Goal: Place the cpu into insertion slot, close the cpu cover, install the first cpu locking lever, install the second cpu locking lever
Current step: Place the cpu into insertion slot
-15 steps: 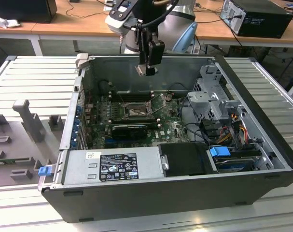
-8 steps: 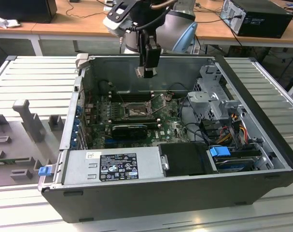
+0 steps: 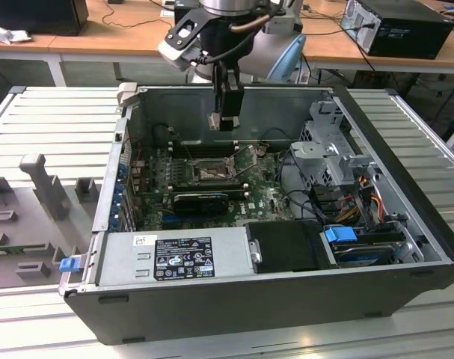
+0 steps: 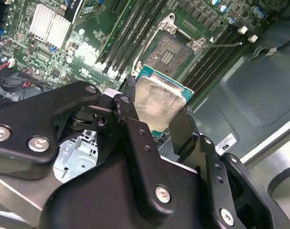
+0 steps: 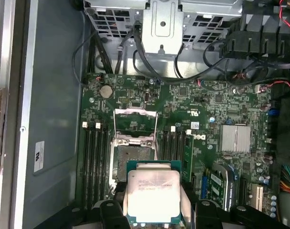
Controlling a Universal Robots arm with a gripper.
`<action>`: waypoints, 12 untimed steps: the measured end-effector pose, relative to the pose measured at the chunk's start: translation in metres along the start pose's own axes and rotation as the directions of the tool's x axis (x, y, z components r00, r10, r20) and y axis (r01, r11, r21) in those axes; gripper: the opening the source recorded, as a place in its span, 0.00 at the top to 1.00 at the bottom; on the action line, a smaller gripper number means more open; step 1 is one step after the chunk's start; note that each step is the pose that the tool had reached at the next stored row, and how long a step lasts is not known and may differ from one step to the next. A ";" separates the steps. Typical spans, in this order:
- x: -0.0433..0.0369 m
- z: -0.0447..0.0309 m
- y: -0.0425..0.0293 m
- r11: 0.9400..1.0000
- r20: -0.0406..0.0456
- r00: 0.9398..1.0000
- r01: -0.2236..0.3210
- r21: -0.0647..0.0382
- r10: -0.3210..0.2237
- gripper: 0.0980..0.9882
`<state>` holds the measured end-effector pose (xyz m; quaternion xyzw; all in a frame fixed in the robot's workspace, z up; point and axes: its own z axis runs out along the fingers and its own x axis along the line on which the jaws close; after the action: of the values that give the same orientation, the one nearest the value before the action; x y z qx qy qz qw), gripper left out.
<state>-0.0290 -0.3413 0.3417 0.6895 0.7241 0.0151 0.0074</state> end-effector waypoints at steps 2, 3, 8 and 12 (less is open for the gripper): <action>0.0000 0.0040 -0.0009 1.000 0.000 1.000 -0.004 0.001 0.004 0.52; 0.0000 0.0048 -0.0011 1.000 0.000 1.000 -0.005 0.001 0.005 0.52; 0.0002 0.0094 -0.0018 1.000 0.000 1.000 -0.011 0.004 0.011 0.52; 0.0013 0.0142 -0.0022 1.000 0.000 1.000 -0.014 0.007 0.014 0.52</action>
<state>-0.0308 -0.3400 0.3275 0.6946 0.7193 0.0126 0.0048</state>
